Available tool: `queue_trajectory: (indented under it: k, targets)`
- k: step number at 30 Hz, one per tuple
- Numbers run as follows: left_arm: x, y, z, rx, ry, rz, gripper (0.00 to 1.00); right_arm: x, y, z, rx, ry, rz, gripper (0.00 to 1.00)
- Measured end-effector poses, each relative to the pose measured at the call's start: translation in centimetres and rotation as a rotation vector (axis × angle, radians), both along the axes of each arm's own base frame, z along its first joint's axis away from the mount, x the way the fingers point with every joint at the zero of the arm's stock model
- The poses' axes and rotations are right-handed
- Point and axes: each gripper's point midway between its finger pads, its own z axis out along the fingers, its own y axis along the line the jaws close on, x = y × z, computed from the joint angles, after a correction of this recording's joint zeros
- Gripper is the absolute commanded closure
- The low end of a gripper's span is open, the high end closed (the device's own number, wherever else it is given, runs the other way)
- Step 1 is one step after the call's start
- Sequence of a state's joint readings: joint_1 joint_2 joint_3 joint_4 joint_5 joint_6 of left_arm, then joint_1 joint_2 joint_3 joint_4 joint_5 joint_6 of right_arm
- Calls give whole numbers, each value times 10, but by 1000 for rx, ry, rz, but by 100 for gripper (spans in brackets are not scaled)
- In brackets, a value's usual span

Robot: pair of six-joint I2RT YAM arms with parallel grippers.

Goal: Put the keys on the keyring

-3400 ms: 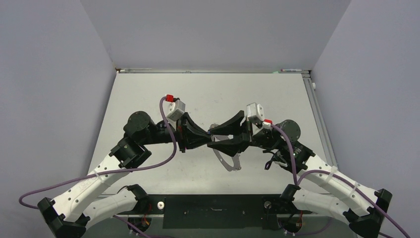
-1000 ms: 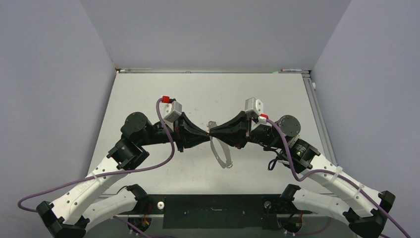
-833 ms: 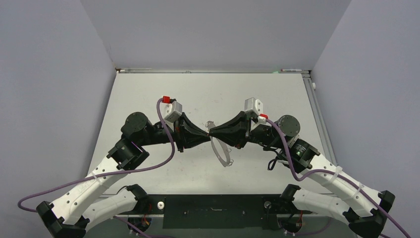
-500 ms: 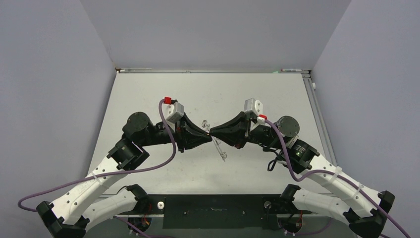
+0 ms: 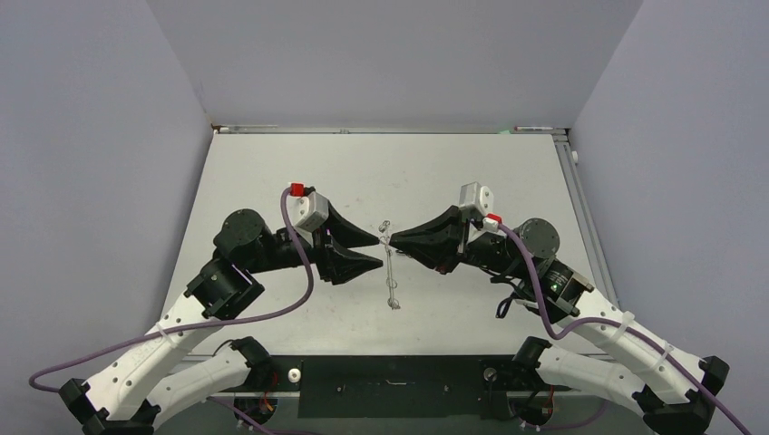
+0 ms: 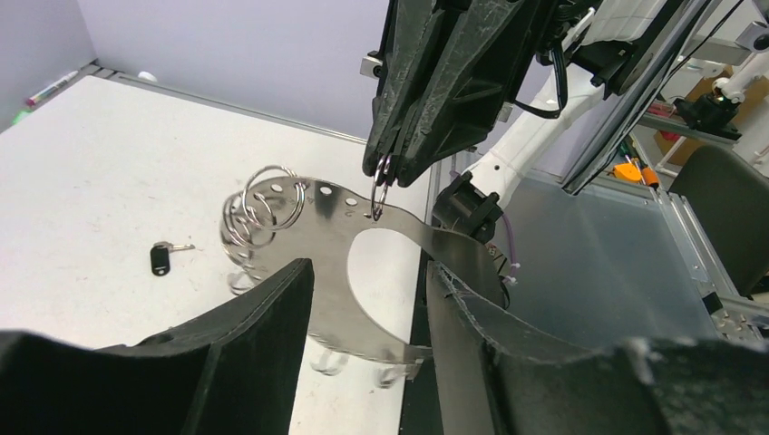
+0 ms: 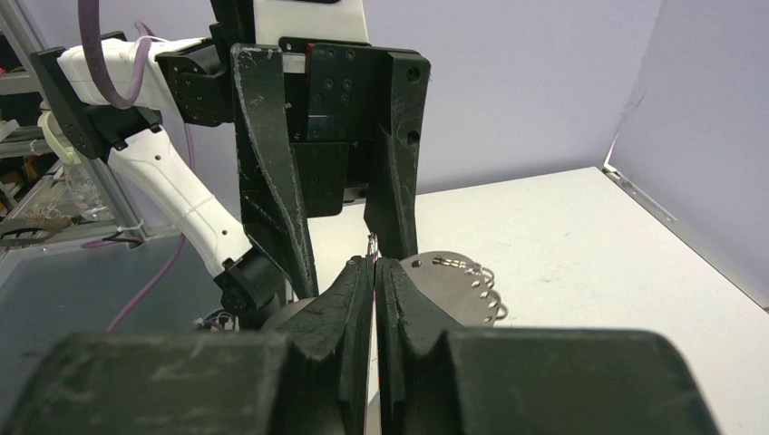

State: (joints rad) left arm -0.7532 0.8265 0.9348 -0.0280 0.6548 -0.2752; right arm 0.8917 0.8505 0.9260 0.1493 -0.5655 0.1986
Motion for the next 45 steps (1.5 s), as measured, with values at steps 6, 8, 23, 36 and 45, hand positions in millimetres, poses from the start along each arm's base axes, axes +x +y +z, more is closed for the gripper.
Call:
queue_trajectory:
  k: [6,8,23,36,45]
  targets:
    - [-4,9,14,-24,-46,24,59,-2,-1,5,21,-2,4,95]
    - [-6,11,20,-40,-64,27,60,-3,-2,8,35,-5,7,95]
    - [-17,12,62,-195,-149,-18,72,-17,-4,22,126,-10,69,95]
    - [-17,2,62,-209,-109,-67,76,-22,-5,30,151,-31,91,95]
    - [-20,-4,60,-210,-90,-99,79,-23,-5,32,158,-41,98,95]
